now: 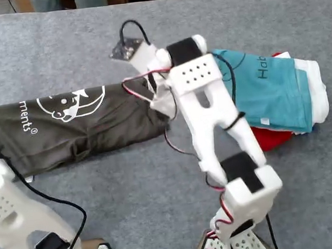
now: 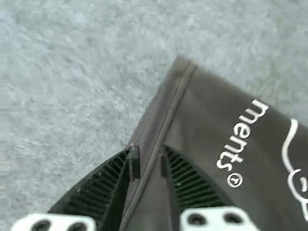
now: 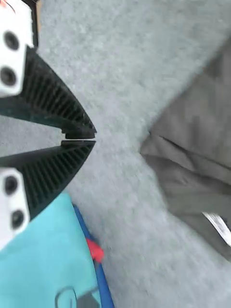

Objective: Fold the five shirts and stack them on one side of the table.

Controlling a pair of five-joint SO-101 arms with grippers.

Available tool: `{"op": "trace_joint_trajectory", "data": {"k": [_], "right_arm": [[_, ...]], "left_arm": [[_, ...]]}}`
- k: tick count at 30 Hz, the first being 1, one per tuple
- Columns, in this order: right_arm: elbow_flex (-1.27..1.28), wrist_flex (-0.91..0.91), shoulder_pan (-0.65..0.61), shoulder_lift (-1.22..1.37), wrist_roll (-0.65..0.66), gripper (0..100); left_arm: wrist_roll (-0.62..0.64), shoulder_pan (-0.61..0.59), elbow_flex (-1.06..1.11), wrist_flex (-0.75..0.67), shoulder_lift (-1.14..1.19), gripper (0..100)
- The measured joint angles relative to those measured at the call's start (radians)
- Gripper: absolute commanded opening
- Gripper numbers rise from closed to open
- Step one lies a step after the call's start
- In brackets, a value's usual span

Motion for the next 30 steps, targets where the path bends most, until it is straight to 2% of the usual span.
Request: {"op": "trace_joint_trajectory", "data": {"k": [6,10,13,18,20,24,30], "right_arm": [[0.135,-0.025,0.002,-0.060,-0.003,1.5],[0.141,-0.025,0.002,-0.060,-0.003,1.5],[0.141,-0.028,0.002,-0.060,-0.003,1.5],[0.141,-0.028,0.000,-0.060,-0.003,1.5],[0.141,-0.028,0.002,-0.060,-0.003,1.5],[0.141,-0.028,0.002,-0.060,-0.003,1.5],[0.141,-0.028,0.000,-0.060,-0.003,1.5]], "left_arm": [[-0.074,-0.008,-0.018,0.066,0.135,15],[-0.083,-0.018,-0.104,0.130,0.161,15],[-0.141,-0.054,-0.201,0.192,0.167,15],[-0.281,-0.078,-0.269,0.285,0.167,29],[-0.318,-0.084,-0.269,0.310,0.181,29],[-0.379,-0.098,-0.278,0.305,0.252,29],[-0.404,-0.123,-0.278,0.238,0.361,27]]}}
